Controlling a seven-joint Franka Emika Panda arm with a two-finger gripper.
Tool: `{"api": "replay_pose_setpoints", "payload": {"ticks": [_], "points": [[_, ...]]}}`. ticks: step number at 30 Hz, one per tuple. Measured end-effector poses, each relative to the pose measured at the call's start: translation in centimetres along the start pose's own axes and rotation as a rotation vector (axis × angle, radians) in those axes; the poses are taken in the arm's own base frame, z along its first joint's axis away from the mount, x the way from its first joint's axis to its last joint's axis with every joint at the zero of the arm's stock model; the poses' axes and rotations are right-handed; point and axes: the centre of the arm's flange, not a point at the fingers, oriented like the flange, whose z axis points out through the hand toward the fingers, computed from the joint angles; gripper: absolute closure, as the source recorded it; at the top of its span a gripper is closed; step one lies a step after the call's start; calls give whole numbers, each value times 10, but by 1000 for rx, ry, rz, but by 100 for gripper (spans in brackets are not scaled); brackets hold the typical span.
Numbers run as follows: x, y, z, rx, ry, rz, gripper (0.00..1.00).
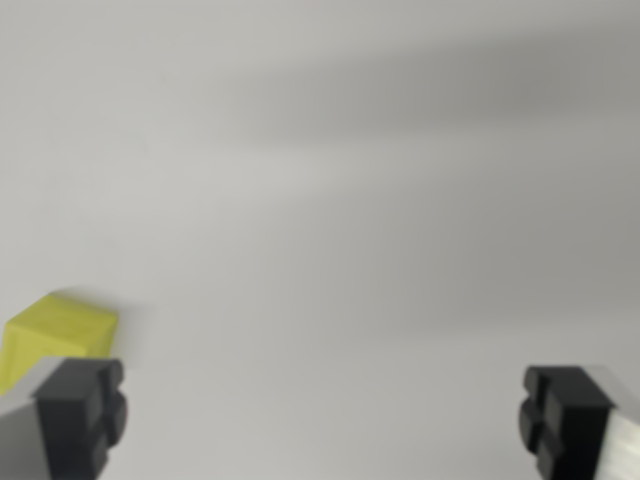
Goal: Pick yellow cube
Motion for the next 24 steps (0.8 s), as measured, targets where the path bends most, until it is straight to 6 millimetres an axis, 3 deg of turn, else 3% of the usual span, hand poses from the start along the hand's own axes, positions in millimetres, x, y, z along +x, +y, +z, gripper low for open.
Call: {"api": "replay_pose_setpoints", "payload": {"ticks": [24], "points": [[-65,-13,57,-3,-10,90,0]]}}
